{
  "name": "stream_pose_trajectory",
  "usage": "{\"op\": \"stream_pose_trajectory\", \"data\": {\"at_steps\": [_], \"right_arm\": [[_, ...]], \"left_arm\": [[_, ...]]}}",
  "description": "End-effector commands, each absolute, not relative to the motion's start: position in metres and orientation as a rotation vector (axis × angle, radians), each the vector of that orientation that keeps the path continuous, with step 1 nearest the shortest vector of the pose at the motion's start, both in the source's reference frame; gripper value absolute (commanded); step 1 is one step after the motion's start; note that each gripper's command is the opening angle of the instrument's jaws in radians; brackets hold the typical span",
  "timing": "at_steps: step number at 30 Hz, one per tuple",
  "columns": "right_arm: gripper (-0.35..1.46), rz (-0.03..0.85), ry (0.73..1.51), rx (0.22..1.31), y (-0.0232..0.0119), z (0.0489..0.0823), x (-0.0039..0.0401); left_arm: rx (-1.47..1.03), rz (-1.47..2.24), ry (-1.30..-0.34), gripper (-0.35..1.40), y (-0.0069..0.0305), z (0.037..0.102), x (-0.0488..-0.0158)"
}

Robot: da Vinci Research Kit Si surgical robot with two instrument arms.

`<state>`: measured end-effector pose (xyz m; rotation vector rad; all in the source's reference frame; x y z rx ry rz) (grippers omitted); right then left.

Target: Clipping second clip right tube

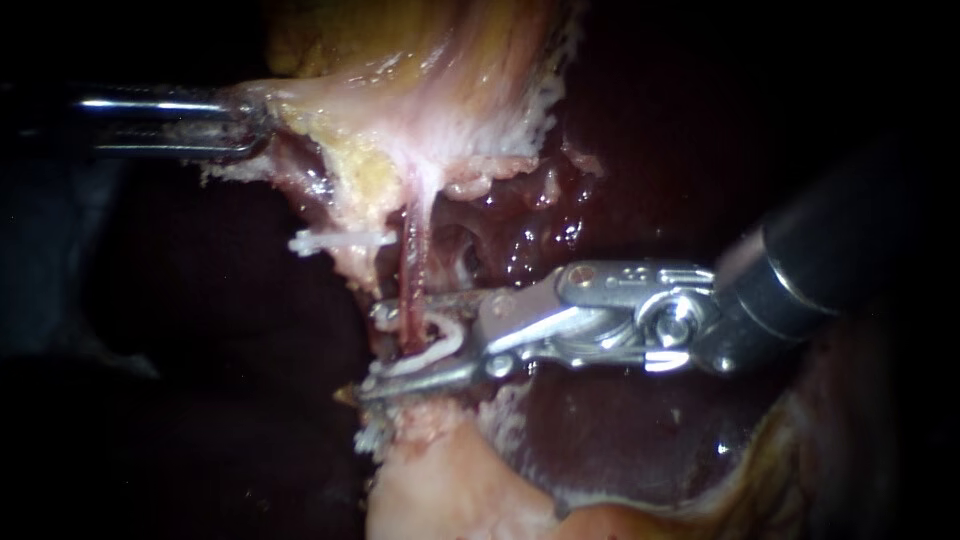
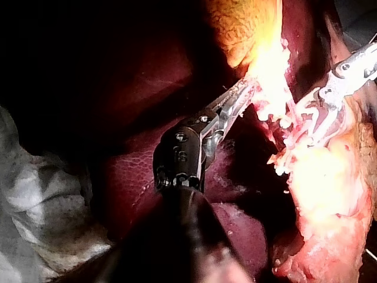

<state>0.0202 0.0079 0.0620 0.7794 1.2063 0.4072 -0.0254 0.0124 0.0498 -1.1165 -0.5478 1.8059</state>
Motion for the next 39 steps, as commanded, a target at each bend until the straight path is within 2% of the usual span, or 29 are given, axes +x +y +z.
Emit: {"op": "stream_pose_trajectory", "data": {"at_steps": [1, 13, 21, 34, 38, 39], "right_arm": [[0.48, 0.400, 1.215, 0.786, 0.0078, 0.0617, 0.0203], [0.45, 0.333, 1.259, 0.881, 0.0055, 0.0587, 0.0211], [0.37, 0.327, 1.257, 0.893, 0.0055, 0.0587, 0.0211], [0.02, 0.338, 1.251, 0.908, 0.0060, 0.0594, 0.0208], [-0.23, 0.382, 1.229, 0.941, 0.0062, 0.0595, 0.0205], [-0.25, 0.382, 1.229, 0.941, 0.0062, 0.0596, 0.0205]], "left_arm": [[-1.117, 1.806, -0.548, -0.35, 0.0124, 0.0498, -0.0254], [-1.117, 1.807, -0.548, -0.35, 0.0124, 0.0499, -0.0254], [-1.117, 1.807, -0.548, -0.35, 0.0124, 0.0499, -0.0254], [-1.117, 1.807, -0.548, -0.35, 0.0124, 0.0499, -0.0254], [-1.117, 1.807, -0.548, -0.35, 0.0124, 0.0499, -0.0254], [-1.117, 1.807, -0.548, -0.35, 0.0124, 0.0499, -0.0254]]}}
